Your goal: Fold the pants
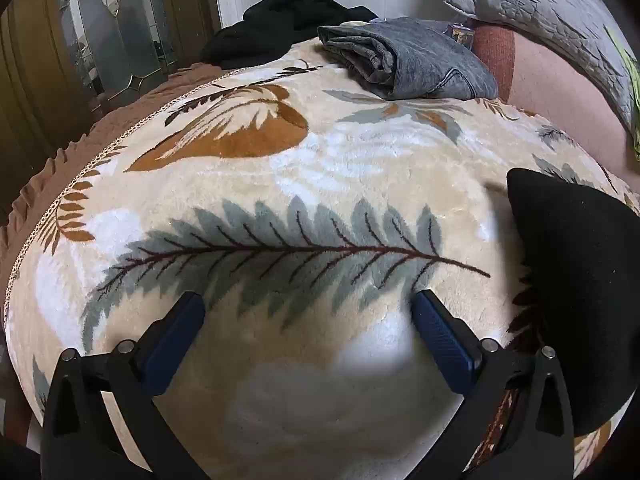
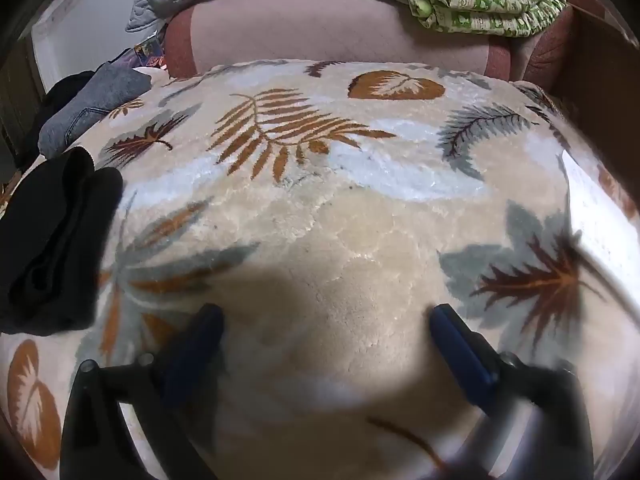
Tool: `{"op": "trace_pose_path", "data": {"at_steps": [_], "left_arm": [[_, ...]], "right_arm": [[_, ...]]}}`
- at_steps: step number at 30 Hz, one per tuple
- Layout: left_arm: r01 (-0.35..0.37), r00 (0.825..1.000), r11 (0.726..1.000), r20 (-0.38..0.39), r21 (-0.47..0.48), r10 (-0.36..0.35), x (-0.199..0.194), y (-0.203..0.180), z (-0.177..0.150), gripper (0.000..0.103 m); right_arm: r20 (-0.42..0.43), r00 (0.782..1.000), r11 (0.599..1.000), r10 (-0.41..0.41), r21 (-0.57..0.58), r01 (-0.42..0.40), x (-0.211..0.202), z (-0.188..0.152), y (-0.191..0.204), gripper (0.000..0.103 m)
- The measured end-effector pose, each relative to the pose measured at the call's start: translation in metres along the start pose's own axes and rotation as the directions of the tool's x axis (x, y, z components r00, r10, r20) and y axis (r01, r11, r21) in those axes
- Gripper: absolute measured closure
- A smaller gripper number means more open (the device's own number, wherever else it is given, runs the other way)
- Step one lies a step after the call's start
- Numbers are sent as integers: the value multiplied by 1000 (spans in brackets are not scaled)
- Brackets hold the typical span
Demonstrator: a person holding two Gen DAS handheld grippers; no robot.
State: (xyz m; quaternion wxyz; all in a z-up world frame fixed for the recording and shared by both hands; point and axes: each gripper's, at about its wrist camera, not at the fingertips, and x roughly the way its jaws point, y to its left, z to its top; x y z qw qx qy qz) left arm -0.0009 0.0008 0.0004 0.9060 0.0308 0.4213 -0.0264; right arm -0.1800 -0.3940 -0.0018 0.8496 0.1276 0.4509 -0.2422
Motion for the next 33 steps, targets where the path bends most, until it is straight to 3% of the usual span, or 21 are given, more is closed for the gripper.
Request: {"op": "trace_pose_path", "data": {"at_steps": [33], "left_arm": [[-13, 1000, 1000, -14, 11, 13, 0, -1, 0, 0]], "right_arm": [[6, 1000, 1000, 2, 1, -2, -2, 0, 0, 0]]}}
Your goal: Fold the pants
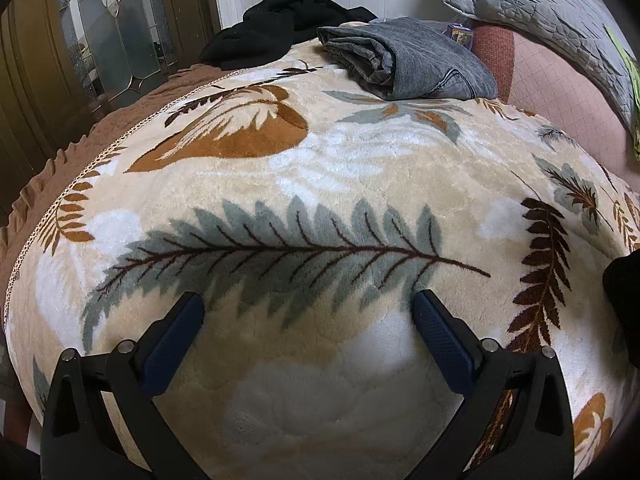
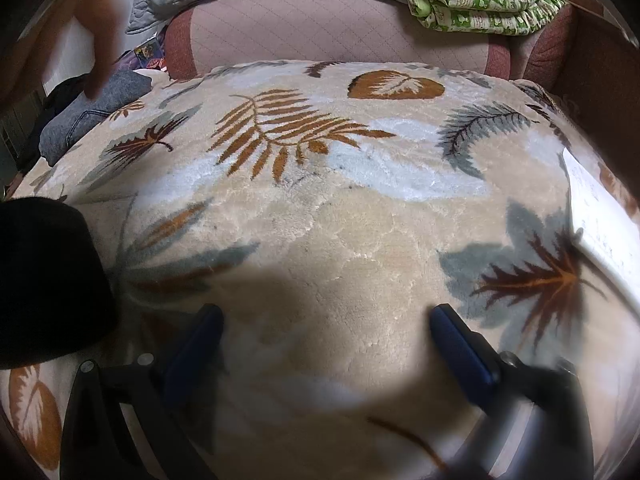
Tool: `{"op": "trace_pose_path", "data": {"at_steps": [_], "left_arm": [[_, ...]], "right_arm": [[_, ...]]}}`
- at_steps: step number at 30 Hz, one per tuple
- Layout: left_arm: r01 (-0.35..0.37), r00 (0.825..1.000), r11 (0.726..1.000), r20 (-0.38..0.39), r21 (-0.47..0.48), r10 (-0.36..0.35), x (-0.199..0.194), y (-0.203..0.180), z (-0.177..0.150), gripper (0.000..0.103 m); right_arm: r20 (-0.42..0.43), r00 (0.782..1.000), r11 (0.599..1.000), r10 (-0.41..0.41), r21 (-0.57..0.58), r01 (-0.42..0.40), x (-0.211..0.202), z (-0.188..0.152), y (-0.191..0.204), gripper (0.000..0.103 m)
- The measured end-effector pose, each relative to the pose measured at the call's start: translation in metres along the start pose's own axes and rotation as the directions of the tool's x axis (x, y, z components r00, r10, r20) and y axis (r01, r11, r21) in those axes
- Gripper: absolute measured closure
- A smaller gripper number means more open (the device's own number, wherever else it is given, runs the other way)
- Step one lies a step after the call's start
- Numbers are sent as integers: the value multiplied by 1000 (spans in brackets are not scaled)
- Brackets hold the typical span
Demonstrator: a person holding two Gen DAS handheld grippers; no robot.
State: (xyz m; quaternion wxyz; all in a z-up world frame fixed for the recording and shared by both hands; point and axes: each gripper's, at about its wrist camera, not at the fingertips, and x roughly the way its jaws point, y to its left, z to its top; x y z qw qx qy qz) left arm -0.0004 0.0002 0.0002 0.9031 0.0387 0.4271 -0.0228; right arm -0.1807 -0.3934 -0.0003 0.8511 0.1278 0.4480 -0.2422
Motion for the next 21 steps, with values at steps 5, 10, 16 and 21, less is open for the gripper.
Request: {"op": "trace_pose_path", "data": {"at_steps": [5, 10, 16, 21], "left_arm": [[0, 1000, 1000, 0, 0, 0, 0, 0, 0, 0], [0, 1000, 1000, 1, 0, 0, 0, 0, 0, 0], [0, 1000, 1000, 0, 0, 0, 0, 0, 0, 0], [-6, 1000, 1000, 0, 5, 6, 0, -1, 0, 0]], "right_arm": [[-1, 1000, 1000, 0, 0, 0, 0, 0, 0, 0], [0, 1000, 1000, 2, 2, -2, 0, 0, -1, 0], [-1, 1000, 1000, 2, 2, -2, 0, 0, -1, 0], [0, 1000, 1000, 2, 1, -2, 0, -1, 0, 0]]}}
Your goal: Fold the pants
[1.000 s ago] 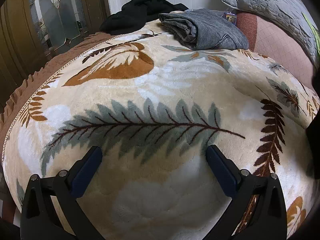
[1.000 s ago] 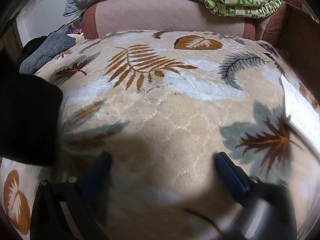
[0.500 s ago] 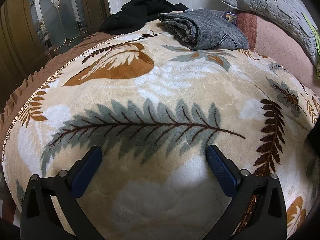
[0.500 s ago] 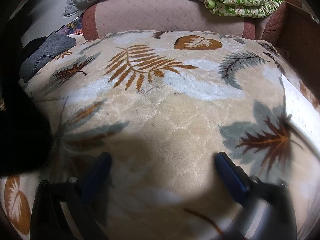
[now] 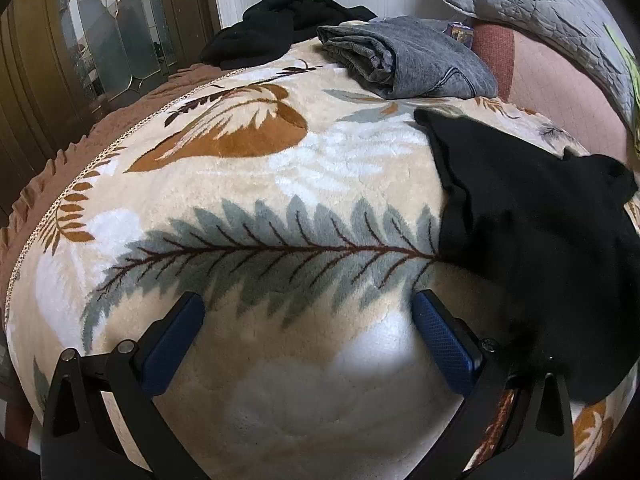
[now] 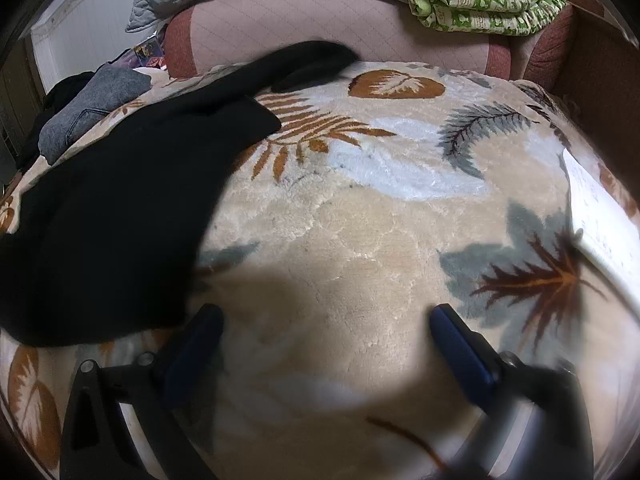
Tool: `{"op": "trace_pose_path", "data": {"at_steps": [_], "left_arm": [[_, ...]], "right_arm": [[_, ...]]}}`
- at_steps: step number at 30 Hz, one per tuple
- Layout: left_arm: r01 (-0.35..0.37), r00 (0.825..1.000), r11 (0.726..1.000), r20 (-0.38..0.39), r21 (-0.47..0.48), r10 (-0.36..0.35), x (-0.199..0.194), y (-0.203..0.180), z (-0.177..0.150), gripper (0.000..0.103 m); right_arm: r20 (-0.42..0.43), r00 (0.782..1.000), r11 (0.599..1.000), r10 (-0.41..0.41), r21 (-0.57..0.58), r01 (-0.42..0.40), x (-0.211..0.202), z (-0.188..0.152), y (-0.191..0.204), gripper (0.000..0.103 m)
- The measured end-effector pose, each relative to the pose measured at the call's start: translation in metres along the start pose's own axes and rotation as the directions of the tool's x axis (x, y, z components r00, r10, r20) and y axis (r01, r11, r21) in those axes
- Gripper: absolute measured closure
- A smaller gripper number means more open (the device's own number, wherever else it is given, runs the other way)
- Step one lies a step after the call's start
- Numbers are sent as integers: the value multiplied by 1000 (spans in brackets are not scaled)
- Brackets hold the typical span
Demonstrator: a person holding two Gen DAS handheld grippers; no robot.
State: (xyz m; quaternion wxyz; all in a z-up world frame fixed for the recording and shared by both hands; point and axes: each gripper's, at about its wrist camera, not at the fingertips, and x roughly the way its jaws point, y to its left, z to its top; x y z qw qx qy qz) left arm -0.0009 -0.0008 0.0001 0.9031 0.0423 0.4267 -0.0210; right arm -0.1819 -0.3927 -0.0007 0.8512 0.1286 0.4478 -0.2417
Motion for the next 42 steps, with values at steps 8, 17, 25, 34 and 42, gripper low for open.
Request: {"op": "trace_pose_path", "data": {"at_steps": [8, 17, 25, 34, 42], "left_arm": [[2, 1000, 1000, 0, -2, -2, 0, 0, 1, 0], [13, 1000, 1000, -24, 19, -13, -1, -1, 1, 0], [113, 993, 993, -37, -32, -114, -44, 5, -10, 0], [223, 974, 975, 32, -12, -223, -99, -19, -6, 0], [253, 967, 967, 9, 24, -253, -103, -45, -11, 0]], "right_arm": [[-1, 1000, 1000, -2, -2, 2, 0, 0, 0, 0], [0, 1000, 1000, -2, -2, 2, 1, 0, 0, 0], [-12, 998, 998, -62, -19, 62, -11, 0, 5, 0], [132, 989, 996, -74, -45, 80, -75, 1, 23, 0], [152, 986, 992, -74, -89, 88, -87, 6, 32, 0]]}}
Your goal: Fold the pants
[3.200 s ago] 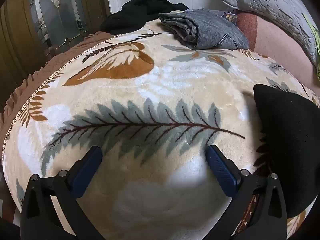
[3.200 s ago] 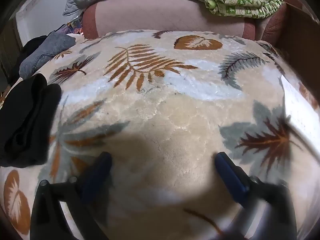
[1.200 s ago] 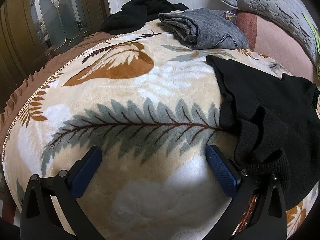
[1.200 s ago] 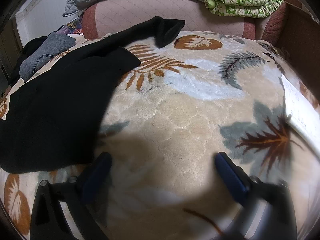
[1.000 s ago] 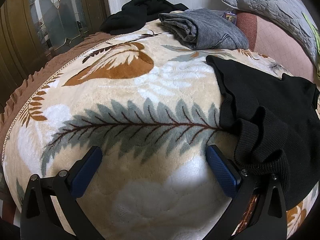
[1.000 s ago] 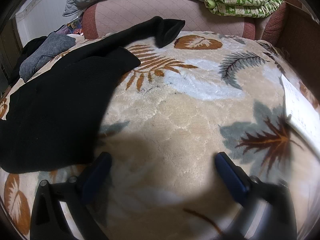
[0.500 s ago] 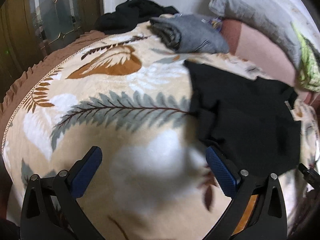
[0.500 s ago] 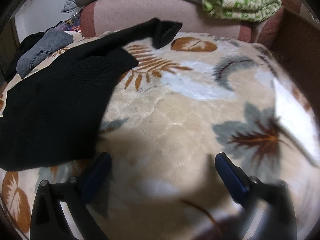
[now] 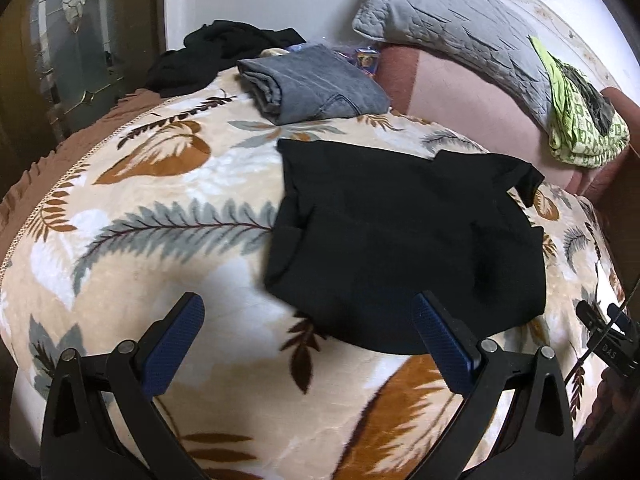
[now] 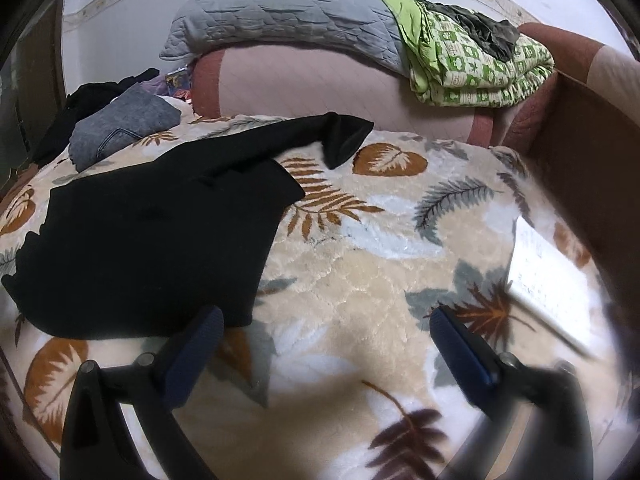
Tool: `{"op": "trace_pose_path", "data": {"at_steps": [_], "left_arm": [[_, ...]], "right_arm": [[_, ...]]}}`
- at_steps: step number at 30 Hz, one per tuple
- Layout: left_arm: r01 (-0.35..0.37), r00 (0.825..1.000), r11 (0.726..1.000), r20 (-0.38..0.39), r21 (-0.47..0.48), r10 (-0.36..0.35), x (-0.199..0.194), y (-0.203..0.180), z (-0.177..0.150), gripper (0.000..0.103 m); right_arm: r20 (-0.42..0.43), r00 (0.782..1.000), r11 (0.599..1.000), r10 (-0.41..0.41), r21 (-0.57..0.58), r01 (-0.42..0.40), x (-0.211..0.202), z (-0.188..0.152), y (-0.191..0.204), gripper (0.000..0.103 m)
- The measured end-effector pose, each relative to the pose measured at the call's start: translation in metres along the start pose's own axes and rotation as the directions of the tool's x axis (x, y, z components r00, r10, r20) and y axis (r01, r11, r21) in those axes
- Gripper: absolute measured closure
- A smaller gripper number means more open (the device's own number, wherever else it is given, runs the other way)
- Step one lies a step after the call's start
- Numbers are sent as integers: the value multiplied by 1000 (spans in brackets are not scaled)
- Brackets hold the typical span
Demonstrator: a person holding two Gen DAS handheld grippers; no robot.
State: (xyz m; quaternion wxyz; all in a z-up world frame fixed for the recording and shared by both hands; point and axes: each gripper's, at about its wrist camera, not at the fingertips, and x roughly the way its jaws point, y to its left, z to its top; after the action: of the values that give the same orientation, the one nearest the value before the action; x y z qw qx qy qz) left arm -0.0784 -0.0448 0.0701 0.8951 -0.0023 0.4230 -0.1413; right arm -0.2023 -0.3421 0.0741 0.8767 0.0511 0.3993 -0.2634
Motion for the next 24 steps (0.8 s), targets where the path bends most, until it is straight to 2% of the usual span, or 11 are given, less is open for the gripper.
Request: {"op": "trace_pose_path", "data": {"at_steps": [6, 13, 16, 19, 24], "left_arm": [[2, 1000, 1000, -16, 11, -2, 6, -3, -3, 0], [10, 999, 1000, -46, -28, -11, 20, 5, -7, 0], [25, 998, 998, -64, -53, -29, 28, 10, -9, 0], [65, 993, 993, -93, -95, -74, 40, 15, -11, 0], [82, 988, 979, -115, -186, -105, 55, 22, -10, 0]], "right_arm": [[-13, 1000, 1000, 3, 0, -3, 5, -1, 1, 0], [-31, 999, 1000, 23, 12, -23, 16, -1, 1, 0], [-38, 995, 996, 88, 29, -87, 25, 1, -4, 1], [-57, 982, 982, 182, 67, -178, 38, 6, -10, 1], [-63, 946, 937, 319, 175, -304, 62, 22, -25, 3]]}}
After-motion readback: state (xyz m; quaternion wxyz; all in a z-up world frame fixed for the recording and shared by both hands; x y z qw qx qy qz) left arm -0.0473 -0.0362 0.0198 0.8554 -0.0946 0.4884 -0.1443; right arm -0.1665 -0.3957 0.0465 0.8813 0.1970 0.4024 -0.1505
